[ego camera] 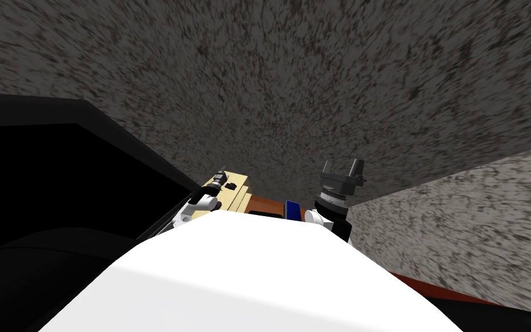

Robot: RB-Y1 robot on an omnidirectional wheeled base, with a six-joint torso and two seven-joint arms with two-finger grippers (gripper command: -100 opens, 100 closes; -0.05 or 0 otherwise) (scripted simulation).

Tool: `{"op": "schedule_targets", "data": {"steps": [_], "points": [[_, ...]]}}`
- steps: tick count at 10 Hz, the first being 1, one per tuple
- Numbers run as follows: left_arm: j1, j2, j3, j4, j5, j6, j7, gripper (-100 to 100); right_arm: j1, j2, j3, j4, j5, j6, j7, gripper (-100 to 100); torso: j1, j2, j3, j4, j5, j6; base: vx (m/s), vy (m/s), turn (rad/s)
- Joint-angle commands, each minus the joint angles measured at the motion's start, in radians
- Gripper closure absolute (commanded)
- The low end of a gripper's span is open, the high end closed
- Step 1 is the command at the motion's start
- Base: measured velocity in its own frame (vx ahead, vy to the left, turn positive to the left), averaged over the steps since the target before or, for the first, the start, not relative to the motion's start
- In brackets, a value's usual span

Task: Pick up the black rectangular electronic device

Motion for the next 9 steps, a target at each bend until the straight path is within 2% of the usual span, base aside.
{"op": "schedule_targets", "data": {"steps": [1, 4, 5, 8, 9], "points": [[-0.017, 0.024, 0.012, 0.033, 0.025, 0.05, -0.002, -100, 0.0, 0.0, 0.0, 0.0, 0.0, 0.0, 0.0, 0, 0.0, 0.0, 0.0, 0.0, 0.0, 0.0, 0.017, 0.009, -0.001], [-0.029, 0.045, 0.023, 0.055, 0.046, 0.129, -0.004, -100, 0.0, 0.0, 0.0, 0.0, 0.0, 0.0, 0.0, 0, 0.0, 0.0, 0.0, 0.0, 0.0, 0.0, 0.014, 0.007, -0.002], [-0.029, 0.045, 0.023, 0.055, 0.046, 0.134, -0.004, -100, 0.0, 0.0, 0.0, 0.0, 0.0, 0.0, 0.0, 0, 0.0, 0.0, 0.0, 0.0, 0.0, 0.0, 0.007, 0.006, -0.001], [-0.053, 0.087, 0.043, 0.098, 0.09, 0.23, -0.01, -100, 0.0, 0.0, 0.0, 0.0, 0.0, 0.0, 0.0, 0, 0.0, 0.0, 0.0, 0.0, 0.0, 0.0, 0.016, 0.011, -0.002], [-0.053, 0.087, 0.043, 0.098, 0.09, 0.255, -0.01, -100, 0.0, 0.0, 0.0, 0.0, 0.0, 0.0, 0.0, 0, 0.0, -0.001, 0.0, 0.0, 0.0, 0.0, 0.02, 0.01, -0.005]]}}
